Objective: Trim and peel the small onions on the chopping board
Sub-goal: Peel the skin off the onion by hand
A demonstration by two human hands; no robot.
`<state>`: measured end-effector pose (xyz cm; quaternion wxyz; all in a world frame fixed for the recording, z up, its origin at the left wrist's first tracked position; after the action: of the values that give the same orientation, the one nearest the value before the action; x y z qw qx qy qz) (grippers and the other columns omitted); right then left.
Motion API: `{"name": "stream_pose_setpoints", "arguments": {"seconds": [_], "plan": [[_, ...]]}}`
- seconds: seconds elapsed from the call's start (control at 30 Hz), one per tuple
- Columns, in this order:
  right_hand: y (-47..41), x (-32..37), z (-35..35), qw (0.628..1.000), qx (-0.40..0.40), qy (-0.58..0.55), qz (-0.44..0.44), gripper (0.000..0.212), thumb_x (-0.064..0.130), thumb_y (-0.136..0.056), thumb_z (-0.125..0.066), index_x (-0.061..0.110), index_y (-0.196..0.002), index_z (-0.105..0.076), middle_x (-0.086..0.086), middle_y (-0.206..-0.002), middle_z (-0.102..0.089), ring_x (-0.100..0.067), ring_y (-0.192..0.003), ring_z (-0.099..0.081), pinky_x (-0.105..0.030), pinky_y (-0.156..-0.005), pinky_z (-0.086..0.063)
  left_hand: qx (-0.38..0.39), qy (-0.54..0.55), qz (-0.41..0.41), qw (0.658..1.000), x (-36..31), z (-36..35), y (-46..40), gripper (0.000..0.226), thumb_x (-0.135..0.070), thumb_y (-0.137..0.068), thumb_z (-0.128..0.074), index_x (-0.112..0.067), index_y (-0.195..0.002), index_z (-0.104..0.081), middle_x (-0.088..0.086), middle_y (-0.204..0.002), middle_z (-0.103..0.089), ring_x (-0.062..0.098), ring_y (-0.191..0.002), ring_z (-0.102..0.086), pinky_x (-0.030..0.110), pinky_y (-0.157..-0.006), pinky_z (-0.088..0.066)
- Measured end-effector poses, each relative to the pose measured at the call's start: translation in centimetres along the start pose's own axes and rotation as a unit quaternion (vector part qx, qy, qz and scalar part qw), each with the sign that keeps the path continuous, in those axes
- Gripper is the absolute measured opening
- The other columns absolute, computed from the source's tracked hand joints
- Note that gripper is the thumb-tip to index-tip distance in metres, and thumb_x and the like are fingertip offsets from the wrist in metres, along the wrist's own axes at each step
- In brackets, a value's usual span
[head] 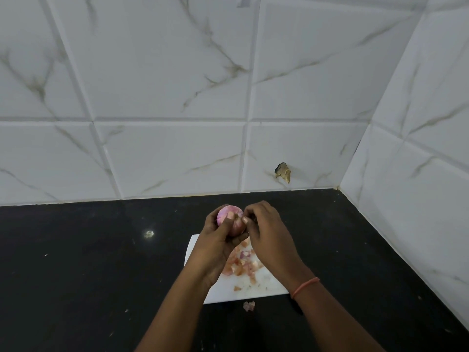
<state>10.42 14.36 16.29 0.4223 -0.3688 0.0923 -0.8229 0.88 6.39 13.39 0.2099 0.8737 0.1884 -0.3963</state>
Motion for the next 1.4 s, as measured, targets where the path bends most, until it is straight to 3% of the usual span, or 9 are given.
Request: {"name": "stream_pose_setpoints", "arguments": {"seconds": [0.1, 0.27, 0.53, 0.57, 0.67, 0.8, 0.9, 1.07, 1.4], "plan": [[-0.4, -0.7, -0.1, 0.989, 0.033, -0.096, -0.103, 0.007, 0.018, -0.098, -0.053, 0.020, -0.102, -0.058, 0.007, -0.102, -0.055, -0.005, -0.093, -0.055, -0.014, -0.076, -0.047, 0.032, 0.010, 0.032, 0.999, -0.3, 0.3, 0.0, 0.036, -0.013, -0.102, -0.052, -0.015, -0.138, -0.053, 0.020, -0.133, -0.062, 0.032, -0.114, -0.069, 0.036, -0.088, -0.061], [-0.4, -1.6, 0.0, 0.903, 0.128, -0.283, -0.296, 0.013, 0.024, -0.099, -0.053, 0.018, -0.105, -0.063, 0.001, -0.094, -0.062, -0.015, -0.085, -0.060, -0.031, -0.073, -0.056, 0.085, -0.017, 0.046, 0.995, -1.1, 1.6, 0.0, 0.044, 0.001, -0.095, -0.057, -0.012, -0.137, -0.057, 0.019, -0.132, -0.065, 0.034, -0.116, -0.067, 0.035, -0.086, -0.061], [-0.7, -1.0, 0.6, 0.765, 0.137, -0.492, -0.393, 0.022, 0.027, -0.099, -0.054, 0.011, -0.088, -0.065, -0.007, -0.081, -0.061, -0.020, -0.073, -0.057, -0.034, -0.059, -0.050, -0.001, 0.005, 0.026, 1.000, -0.3, 1.9, -0.3, 0.057, -0.020, -0.078, -0.071, -0.010, -0.132, -0.057, 0.020, -0.128, -0.066, 0.033, -0.109, -0.071, 0.028, -0.077, -0.061], [-0.8, -1.1, 0.8, 0.764, 0.127, -0.498, -0.390, 0.021, 0.024, -0.100, -0.052, 0.011, -0.092, -0.066, -0.009, -0.084, -0.063, -0.021, -0.076, -0.059, -0.035, -0.060, -0.050, 0.000, 0.019, 0.036, 0.999, -0.2, 2.0, -0.3, 0.057, -0.023, -0.080, -0.070, -0.007, -0.132, -0.056, 0.021, -0.126, -0.067, 0.033, -0.109, -0.071, 0.028, -0.077, -0.061], [-0.9, -1.5, 1.2, 0.871, 0.100, -0.366, -0.312, 0.018, 0.016, -0.099, -0.054, 0.020, -0.110, -0.067, -0.005, -0.102, -0.066, -0.019, -0.088, -0.062, -0.034, -0.069, -0.056, 0.013, 0.048, 0.059, 0.997, 0.0, 1.8, -0.3, 0.055, -0.031, -0.084, -0.066, -0.001, -0.130, -0.059, 0.022, -0.121, -0.070, 0.032, -0.108, -0.072, 0.030, -0.079, -0.062], [-0.7, -0.5, 1.4, 0.968, 0.076, -0.227, -0.082, 0.038, 0.005, -0.091, -0.062, 0.030, -0.119, -0.063, 0.011, -0.114, -0.063, -0.004, -0.107, -0.059, -0.022, -0.087, -0.053, 0.007, 0.038, 0.078, 0.996, -0.1, 1.6, -0.4, 0.066, -0.046, -0.079, -0.068, 0.000, -0.127, -0.062, 0.022, -0.117, -0.069, 0.022, -0.089, -0.074, 0.026, -0.071, -0.062], [-0.7, 0.0, 1.5, 0.976, 0.068, -0.206, 0.008, 0.031, 0.006, -0.089, -0.065, 0.024, -0.114, -0.068, 0.012, -0.111, -0.064, -0.002, -0.107, -0.059, -0.017, -0.086, -0.050, -0.004, 0.033, 0.096, 0.995, 0.1, 1.8, -0.4, 0.076, -0.058, -0.077, -0.068, 0.000, -0.127, -0.061, 0.021, -0.111, -0.065, 0.019, -0.075, -0.068, 0.026, -0.066, -0.062], [-0.8, 0.3, 1.4, 0.969, 0.084, -0.232, 0.006, 0.030, 0.009, -0.091, -0.064, 0.024, -0.117, -0.066, 0.012, -0.111, -0.065, -0.005, -0.103, -0.062, -0.024, -0.086, -0.054, -0.014, -0.021, 0.125, 0.992, 0.5, 2.0, -0.6, 0.081, -0.075, -0.080, -0.057, -0.002, -0.114, -0.066, 0.009, -0.073, -0.059, 0.013, -0.057, -0.054, 0.021, -0.054, -0.054], [-1.1, 0.8, 1.6, 0.970, 0.112, -0.216, 0.026, 0.013, 0.007, -0.090, -0.064, 0.018, -0.098, -0.065, 0.011, -0.092, -0.064, -0.004, -0.085, -0.062, -0.016, -0.074, -0.050, -0.030, -0.121, 0.144, 0.982, 0.3, 1.7, 0.0, 0.081, -0.085, -0.076, -0.047, -0.006, -0.088, -0.064, 0.004, -0.059, -0.042, 0.010, -0.049, -0.032, 0.019, -0.040, -0.031]]}}
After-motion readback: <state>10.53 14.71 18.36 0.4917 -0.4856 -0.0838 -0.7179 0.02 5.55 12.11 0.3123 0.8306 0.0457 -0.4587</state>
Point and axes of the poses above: each hand's wrist, its own y-axis away from the middle knuckle, its own z-axis out of the back of the hand, x = y × z, the point moved 4 cm from there along -y, towards the middle knuckle
